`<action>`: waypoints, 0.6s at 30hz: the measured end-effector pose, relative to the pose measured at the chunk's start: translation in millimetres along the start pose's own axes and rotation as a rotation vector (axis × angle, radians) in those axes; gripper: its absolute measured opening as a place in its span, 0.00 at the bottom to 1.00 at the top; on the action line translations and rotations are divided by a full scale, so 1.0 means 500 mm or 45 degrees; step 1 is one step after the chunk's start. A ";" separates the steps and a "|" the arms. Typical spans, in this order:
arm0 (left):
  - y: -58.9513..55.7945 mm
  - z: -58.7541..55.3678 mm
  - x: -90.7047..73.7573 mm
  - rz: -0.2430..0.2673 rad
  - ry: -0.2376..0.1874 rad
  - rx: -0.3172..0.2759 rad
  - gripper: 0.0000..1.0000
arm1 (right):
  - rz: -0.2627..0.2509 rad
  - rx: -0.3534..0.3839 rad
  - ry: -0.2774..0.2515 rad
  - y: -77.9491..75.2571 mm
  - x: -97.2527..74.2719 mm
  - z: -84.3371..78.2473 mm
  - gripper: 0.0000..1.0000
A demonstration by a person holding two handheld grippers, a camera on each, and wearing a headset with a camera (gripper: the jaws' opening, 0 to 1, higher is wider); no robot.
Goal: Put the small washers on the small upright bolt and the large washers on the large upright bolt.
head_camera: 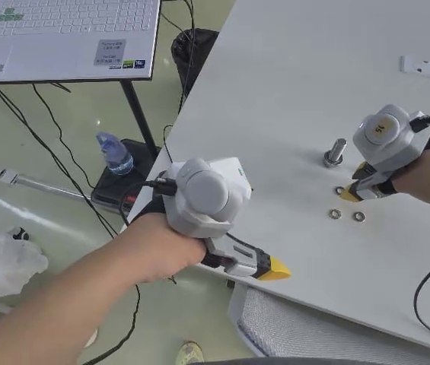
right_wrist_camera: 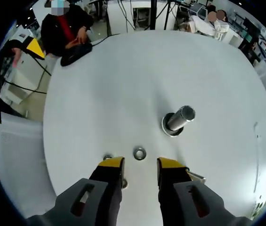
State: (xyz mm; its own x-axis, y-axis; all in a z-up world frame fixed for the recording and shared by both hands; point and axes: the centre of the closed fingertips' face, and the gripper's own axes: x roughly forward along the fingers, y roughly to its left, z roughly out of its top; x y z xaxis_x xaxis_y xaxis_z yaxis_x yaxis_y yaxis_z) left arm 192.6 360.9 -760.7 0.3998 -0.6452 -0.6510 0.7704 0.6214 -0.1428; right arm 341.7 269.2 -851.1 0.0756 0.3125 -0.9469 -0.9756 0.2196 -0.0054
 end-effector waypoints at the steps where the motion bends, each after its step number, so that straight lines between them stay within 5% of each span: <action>1: 0.000 -0.002 0.000 0.000 0.003 0.001 0.84 | 0.000 0.002 0.005 -0.001 0.004 -0.001 0.29; 18: 0.008 -0.014 -0.007 0.014 0.006 -0.025 0.84 | -0.015 -0.017 0.078 0.000 0.032 -0.013 0.24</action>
State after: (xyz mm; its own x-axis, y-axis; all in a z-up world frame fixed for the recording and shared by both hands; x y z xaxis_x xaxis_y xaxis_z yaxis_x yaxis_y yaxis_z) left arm 190.7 368.7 -763.9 0.4055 -0.6365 -0.6561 0.7561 0.6369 -0.1505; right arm 341.7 267.9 -868.4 0.0746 0.2527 -0.9647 -0.9773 0.2107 -0.0204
